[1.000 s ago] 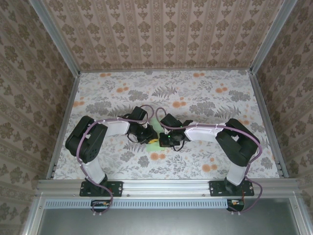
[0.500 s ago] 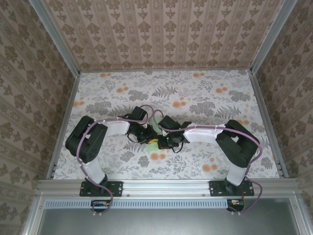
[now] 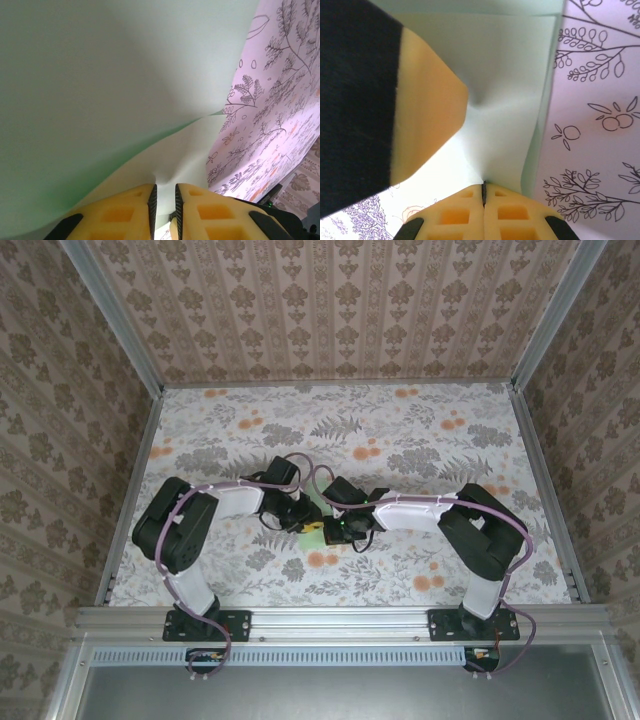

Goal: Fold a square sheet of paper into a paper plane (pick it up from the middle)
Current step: Fold the triangle a second time at the center of the table.

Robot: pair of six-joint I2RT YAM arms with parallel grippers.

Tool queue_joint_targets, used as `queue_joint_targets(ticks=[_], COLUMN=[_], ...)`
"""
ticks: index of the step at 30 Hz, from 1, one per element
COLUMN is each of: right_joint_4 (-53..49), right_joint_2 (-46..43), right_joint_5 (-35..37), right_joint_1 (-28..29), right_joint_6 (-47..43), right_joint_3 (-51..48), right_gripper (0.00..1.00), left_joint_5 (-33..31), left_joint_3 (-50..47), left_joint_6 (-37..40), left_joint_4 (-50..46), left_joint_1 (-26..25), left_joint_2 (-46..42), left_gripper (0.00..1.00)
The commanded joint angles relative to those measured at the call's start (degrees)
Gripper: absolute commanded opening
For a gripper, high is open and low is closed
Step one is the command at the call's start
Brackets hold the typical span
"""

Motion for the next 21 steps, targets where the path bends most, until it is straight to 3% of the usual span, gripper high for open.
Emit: queue_joint_targets(ticks=[1, 21], right_joint_4=[-2.72, -0.02], right_joint_2=[0.28, -0.68], right_joint_5=[1.63, -1.36], right_joint_1=[0.02, -0.21], right_joint_6=[-0.17, -0.86], right_joint_3=[0.97, 2.63], right_gripper=[0.02, 0.02], left_joint_5=[-3.36, -4.55], left_joint_3=[-1.48, -2.46], left_joint_6=[0.81, 1.91], left_joint_4=[-0.94, -1.63], left_joint_1=[1.17, 2.34], left_joint_2=[-2.1, -0.18], left_gripper=[0.23, 0.19])
